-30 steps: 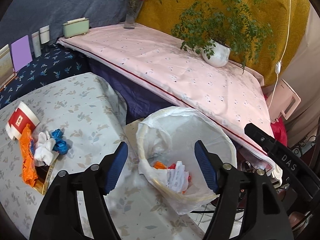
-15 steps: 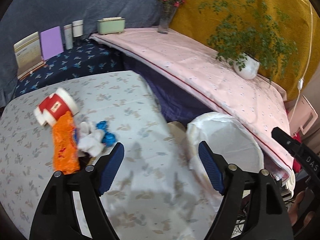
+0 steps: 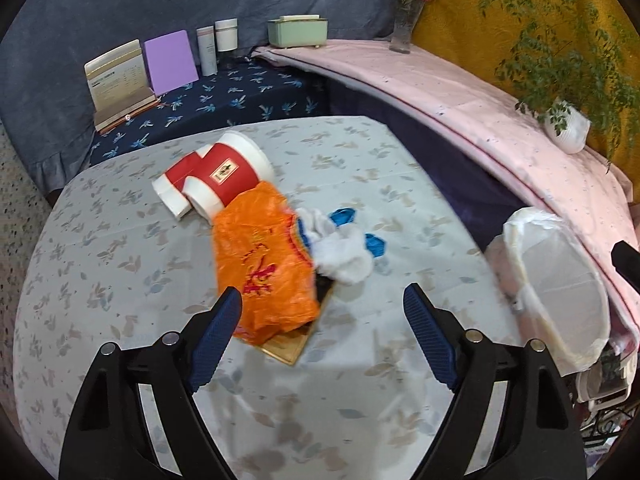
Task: Collect trash
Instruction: 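Grasp the orange plastic bag with the left gripper, then grasp the second white glove with the right gripper while the left holds the bag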
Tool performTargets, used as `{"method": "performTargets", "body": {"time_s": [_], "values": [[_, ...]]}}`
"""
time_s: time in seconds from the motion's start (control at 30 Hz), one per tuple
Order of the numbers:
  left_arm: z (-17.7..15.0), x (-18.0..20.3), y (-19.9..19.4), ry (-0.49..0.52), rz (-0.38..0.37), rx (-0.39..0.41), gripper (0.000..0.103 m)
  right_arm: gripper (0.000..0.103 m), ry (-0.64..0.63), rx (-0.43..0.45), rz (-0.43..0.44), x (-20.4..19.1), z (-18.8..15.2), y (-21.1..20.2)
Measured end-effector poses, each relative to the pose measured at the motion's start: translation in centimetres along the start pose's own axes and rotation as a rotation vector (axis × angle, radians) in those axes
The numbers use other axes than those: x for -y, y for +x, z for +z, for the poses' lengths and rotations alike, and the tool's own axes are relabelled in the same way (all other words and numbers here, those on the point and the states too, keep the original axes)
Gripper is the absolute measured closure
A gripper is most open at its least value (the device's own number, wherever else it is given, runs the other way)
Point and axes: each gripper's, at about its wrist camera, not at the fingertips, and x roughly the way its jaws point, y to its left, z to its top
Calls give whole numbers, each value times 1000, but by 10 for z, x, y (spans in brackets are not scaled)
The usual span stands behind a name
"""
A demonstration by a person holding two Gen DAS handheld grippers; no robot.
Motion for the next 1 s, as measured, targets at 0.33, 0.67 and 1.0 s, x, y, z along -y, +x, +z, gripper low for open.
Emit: {"method": "performTargets", "body": {"time_s": [0.33,0.67,1.0], "values": [[-3,-25,28,8,-4,-47,34,75,-48,-69,43,-42,-17,27],[-9,-55,27,-47,-70,-75,73,75,-92,-134,87,-82,-31,54],[-11,-94,-8,-141,-79,-30,80,58,-151,-176,142,-131,-38,80]]}}
